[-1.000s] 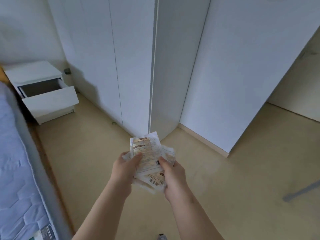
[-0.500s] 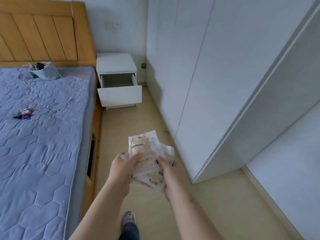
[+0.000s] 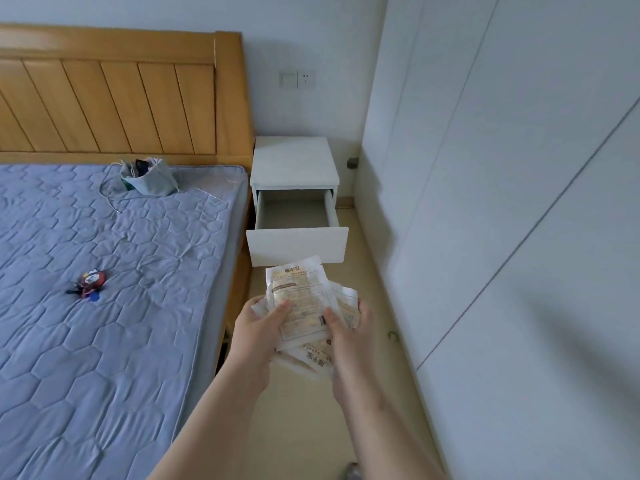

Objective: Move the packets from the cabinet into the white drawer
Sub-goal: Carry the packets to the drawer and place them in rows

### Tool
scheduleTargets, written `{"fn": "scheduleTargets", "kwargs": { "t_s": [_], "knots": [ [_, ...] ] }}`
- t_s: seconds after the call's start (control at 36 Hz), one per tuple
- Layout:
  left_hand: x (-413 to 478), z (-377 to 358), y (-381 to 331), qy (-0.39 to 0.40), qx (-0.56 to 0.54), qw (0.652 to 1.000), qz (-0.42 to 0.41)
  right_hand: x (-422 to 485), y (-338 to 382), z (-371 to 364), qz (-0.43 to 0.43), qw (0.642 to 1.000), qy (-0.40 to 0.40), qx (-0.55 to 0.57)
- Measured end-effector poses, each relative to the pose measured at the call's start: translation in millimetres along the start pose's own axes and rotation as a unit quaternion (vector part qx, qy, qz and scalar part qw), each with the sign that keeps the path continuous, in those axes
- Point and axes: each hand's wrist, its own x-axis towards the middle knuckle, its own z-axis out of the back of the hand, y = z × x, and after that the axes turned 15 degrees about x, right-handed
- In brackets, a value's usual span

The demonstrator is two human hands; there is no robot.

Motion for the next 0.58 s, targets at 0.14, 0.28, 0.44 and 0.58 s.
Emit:
{"fn": "scheduleTargets", "kwargs": {
  "t_s": [0.14, 0.28, 0.44, 0.58],
  "knots": [
    [86, -30, -30, -0.018, -0.013, 1.000, -0.008, 98, 11, -28, -0.008, 0.999, 0.039, 0.003],
    [167, -68, -67, -0.028, -0.013, 1.000, 0.000, 198, 36, -53, -0.027, 0.997, 0.057, -0.048],
    [252, -86, -101, -0.039, -0.005, 0.999, 0.016, 294, 48, -93, -0.045, 0.991, 0.065, -0.107],
    [318, -78, -116, -0.022, 0.012, 0.999, 0.024, 353, 39, -132, -0.081, 0.985, 0.075, -0.132]
  ]
}}
